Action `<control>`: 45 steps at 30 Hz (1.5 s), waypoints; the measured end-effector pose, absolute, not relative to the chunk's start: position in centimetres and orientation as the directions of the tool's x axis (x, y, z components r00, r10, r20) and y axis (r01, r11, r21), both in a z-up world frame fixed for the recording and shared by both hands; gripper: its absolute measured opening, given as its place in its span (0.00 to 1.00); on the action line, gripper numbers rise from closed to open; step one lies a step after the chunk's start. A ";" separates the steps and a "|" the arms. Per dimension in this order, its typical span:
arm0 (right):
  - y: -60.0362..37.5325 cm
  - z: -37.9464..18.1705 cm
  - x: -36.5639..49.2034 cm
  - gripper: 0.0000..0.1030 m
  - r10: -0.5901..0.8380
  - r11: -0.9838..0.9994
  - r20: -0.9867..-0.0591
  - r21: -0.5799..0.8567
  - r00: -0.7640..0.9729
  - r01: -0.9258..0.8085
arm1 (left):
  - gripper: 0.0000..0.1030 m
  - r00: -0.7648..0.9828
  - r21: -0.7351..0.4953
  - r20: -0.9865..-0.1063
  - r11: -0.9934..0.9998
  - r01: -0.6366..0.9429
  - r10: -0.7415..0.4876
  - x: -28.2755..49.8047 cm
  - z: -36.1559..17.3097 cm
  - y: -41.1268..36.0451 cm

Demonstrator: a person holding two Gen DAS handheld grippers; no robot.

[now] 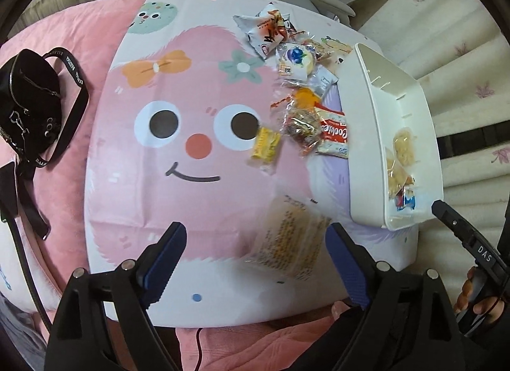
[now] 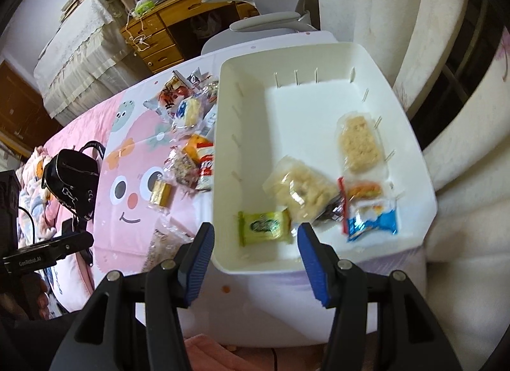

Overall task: Organize snacks
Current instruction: 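Move both grippers over the small yellow packet and clear bread packet, then grasp the small yellow packet with left while right grasps clear bread packet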

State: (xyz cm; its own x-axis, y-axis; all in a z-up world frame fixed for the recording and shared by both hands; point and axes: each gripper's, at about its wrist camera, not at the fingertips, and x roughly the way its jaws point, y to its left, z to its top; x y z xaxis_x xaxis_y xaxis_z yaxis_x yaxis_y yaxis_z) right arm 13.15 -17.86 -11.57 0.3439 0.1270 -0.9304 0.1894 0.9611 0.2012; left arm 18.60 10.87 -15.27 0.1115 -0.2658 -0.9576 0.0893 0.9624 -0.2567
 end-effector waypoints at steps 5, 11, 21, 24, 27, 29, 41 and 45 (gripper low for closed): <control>-14.7 -11.8 11.8 0.53 0.121 0.946 -0.933 0.212 0.338 0.245 | 0.85 0.099 -0.236 -0.962 0.959 0.157 -0.253 18.6 -14.9 12.7; -10.7 -12.3 10.1 0.53 0.119 0.920 -0.932 0.234 0.343 0.314 | 0.82 0.082 -0.231 -0.963 0.940 0.251 -0.258 19.1 -14.8 14.4; -5.2 -13.9 8.0 0.53 0.105 0.860 -0.921 0.273 0.374 0.431 | 0.82 0.021 -0.196 -0.973 0.872 0.448 -0.230 20.4 -15.7 14.6; -3.7 -14.5 7.7 0.53 0.088 0.851 -0.920 0.268 0.381 0.452 | 0.82 0.000 -0.191 -0.976 0.857 0.478 -0.217 21.1 -16.3 14.2; -2.4 -14.9 7.7 0.53 0.068 0.857 -0.921 0.251 0.385 0.451 | 0.82 -0.007 -0.171 -0.981 0.850 0.498 -0.193 21.9 -16.9 13.5; -1.7 -15.3 7.7 0.56 0.055 0.867 -0.921 0.235 0.385 0.439 | 0.82 -0.018 -0.168 -0.983 0.849 0.501 -0.185 22.6 -17.5 12.8; 0.6 -19.2 8.8 0.73 -0.008 0.924 -0.942 0.122 0.337 0.362 | 0.82 -0.109 -0.161 -0.986 0.862 0.480 -0.124 25.9 -22.0 8.2; 1.3 -21.0 9.8 0.73 0.026 0.941 -0.952 0.127 0.306 0.315 | 0.82 -0.105 -0.141 -0.989 0.876 0.462 -0.104 27.4 -23.5 6.6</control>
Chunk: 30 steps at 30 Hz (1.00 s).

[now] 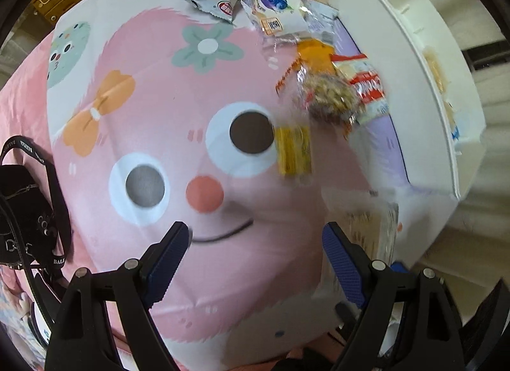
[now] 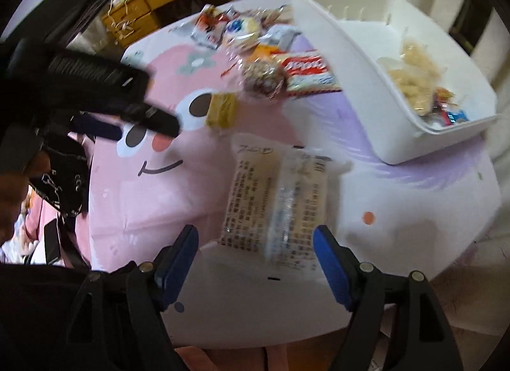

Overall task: Organize snacks
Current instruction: 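Grasp the small yellow packet with left while right grasps clear bread packet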

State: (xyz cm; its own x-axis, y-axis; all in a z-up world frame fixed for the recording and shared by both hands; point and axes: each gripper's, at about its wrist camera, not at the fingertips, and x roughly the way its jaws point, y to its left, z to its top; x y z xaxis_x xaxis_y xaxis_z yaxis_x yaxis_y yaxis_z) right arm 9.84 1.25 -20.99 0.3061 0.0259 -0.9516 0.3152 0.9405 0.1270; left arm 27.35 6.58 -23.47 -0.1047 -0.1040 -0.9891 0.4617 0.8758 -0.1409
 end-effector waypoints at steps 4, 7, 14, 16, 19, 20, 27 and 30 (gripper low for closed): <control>1.2 -22.0 10.9 0.77 0.011 0.955 -0.957 0.096 0.291 0.280 | 0.75 -0.101 -0.129 -0.990 0.886 0.446 -0.093 28.5 -24.9 5.1; 0.6 -22.5 11.6 0.81 -0.009 0.962 -0.961 0.067 0.277 0.266 | 0.68 -0.118 -0.135 -0.989 0.887 0.441 -0.092 29.2 -25.9 3.9; -1.4 -24.9 12.8 0.81 0.067 0.959 -0.976 0.121 0.209 0.257 | 0.52 -0.138 -0.147 -0.986 0.888 0.436 -0.096 30.0 -27.3 1.3; -1.4 -25.1 13.2 0.81 0.075 0.964 -0.977 0.122 0.201 0.235 | 0.47 -0.146 -0.146 -0.985 0.890 0.433 -0.090 30.1 -27.7 0.6; -2.0 -25.4 13.7 0.81 0.096 0.966 -0.977 0.138 0.191 0.219 | 0.40 -0.161 -0.142 -0.984 0.897 0.419 -0.080 30.5 -28.2 -0.4; -2.1 -25.5 13.8 0.81 0.103 0.966 -0.977 0.143 0.188 0.217 | 0.38 -0.164 -0.140 -0.983 0.900 0.414 -0.078 30.6 -28.3 -0.6; -3.1 -25.5 13.9 0.81 0.111 0.965 -0.977 0.149 0.183 0.215 | 0.24 -0.170 -0.156 -0.981 0.902 0.403 -0.094 31.2 -29.0 -0.7; -3.1 -25.4 13.7 0.78 0.113 0.964 -0.977 0.152 0.183 0.217 | 0.23 -0.168 -0.162 -0.981 0.901 0.402 -0.101 31.4 -29.1 -0.5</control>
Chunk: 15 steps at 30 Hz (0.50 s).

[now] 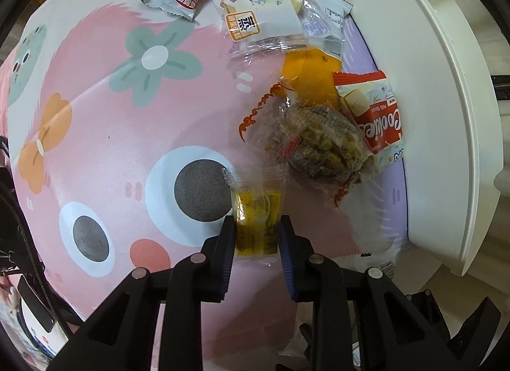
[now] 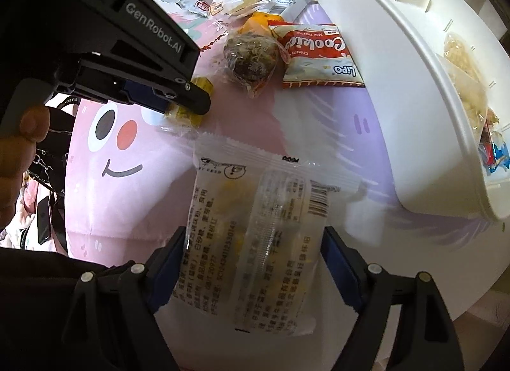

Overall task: Organize snacks
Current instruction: 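Grasp the small yellow packet with left while right grasps clear bread packet, then lift both packets and carry them toward the white tray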

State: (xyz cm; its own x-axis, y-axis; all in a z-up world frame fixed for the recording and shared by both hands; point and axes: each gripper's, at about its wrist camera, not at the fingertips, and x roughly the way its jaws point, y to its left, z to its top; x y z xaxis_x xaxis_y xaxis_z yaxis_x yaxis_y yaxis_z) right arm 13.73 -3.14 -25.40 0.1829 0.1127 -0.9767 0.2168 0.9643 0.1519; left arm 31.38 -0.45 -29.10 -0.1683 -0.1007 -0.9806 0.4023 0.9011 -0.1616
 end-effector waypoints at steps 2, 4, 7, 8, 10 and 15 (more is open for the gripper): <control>-2.7 -25.4 14.0 0.76 0.109 0.966 -0.977 0.148 0.183 0.214 | 0.23 -0.167 -0.163 -0.981 0.901 0.402 -0.103 31.4 -28.6 0.3; -2.7 -25.3 13.9 0.73 0.104 0.966 -0.977 0.143 0.184 0.214 | 0.23 -0.161 -0.167 -0.981 0.903 0.396 -0.110 31.2 -28.3 0.9; -2.8 -25.0 13.8 0.70 0.102 0.963 -0.978 0.143 0.185 0.227 | 0.23 -0.147 -0.167 -0.982 0.905 0.391 -0.117 31.0 -27.4 1.7; -2.8 -24.9 13.8 0.69 0.099 0.963 -0.978 0.141 0.185 0.230 | 0.23 -0.142 -0.168 -0.982 0.905 0.390 -0.122 30.9 -27.0 2.1; -2.7 -24.7 13.8 0.67 0.091 0.962 -0.979 0.134 0.184 0.237 | 0.23 -0.131 -0.170 -0.983 0.904 0.392 -0.128 30.7 -26.3 2.6; -2.2 -24.3 13.6 0.64 0.083 0.958 -0.981 0.127 0.178 0.256 | 0.23 -0.102 -0.181 -0.983 0.898 0.401 -0.153 29.4 -24.0 4.1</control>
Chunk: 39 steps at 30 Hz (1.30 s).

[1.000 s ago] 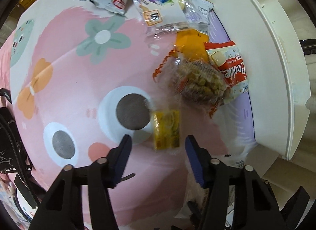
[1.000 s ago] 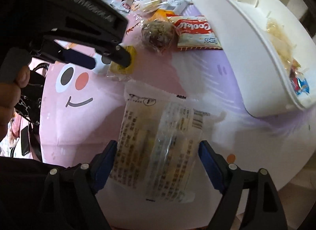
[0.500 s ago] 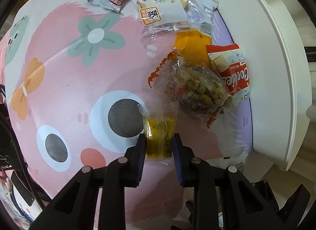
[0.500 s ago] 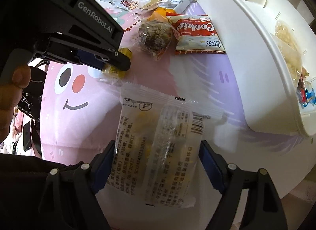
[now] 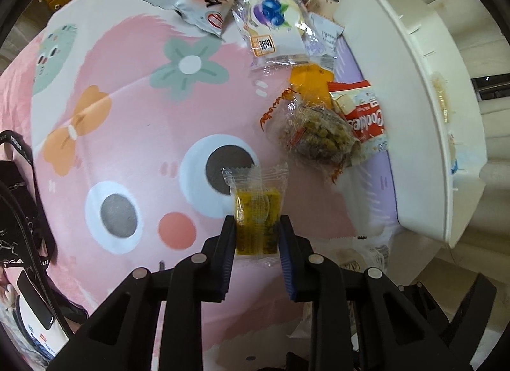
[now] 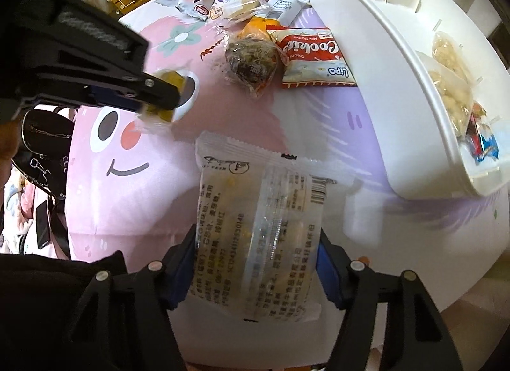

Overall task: Organize snacks
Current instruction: 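Lift both packets and carry them toward the white tray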

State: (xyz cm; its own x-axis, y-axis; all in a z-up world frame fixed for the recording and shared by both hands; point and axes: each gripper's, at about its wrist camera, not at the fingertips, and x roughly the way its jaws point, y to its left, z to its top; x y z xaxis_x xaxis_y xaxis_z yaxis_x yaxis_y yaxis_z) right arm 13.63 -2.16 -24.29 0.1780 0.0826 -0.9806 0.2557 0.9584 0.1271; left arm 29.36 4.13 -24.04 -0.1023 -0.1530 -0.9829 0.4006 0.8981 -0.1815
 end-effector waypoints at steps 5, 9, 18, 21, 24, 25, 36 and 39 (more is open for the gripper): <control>-1.1 -23.5 13.3 0.63 0.075 0.947 -0.979 0.129 0.191 0.293 | 0.23 -0.076 -0.185 -0.983 0.892 0.413 -0.169 28.0 -22.0 6.3; 0.1 -22.1 12.9 0.63 0.054 0.947 -0.973 0.121 0.225 0.296 | 0.23 -0.052 -0.197 -0.980 0.886 0.419 -0.193 26.2 -20.3 8.3; 0.9 -17.6 10.8 0.63 0.007 0.935 -0.941 0.125 0.338 0.331 | 0.23 0.015 -0.221 -0.967 0.872 0.436 -0.253 22.8 -16.0 12.4; 1.2 -16.2 9.8 0.63 -0.015 0.928 -0.931 0.123 0.364 0.352 | 0.23 0.022 -0.243 -0.960 0.867 0.436 -0.280 21.7 -14.8 13.7; 0.5 -14.7 8.6 0.63 -0.033 0.916 -0.921 0.127 0.387 0.381 | 0.23 0.027 -0.256 -0.954 0.860 0.442 -0.298 20.8 -13.9 14.0; 0.3 -14.2 8.3 0.63 -0.038 0.912 -0.919 0.129 0.394 0.389 | 0.23 0.028 -0.263 -0.951 0.856 0.444 -0.307 20.4 -13.5 14.1; -3.2 -9.7 6.4 0.64 -0.058 0.881 -0.882 0.175 0.468 0.439 | 0.23 0.030 -0.292 -0.935 0.818 0.495 -0.352 17.8 -9.4 12.3; -4.7 -8.7 6.5 0.64 -0.049 0.882 -0.877 0.187 0.478 0.433 | 0.23 0.024 -0.297 -0.934 0.813 0.501 -0.356 17.5 -8.7 10.8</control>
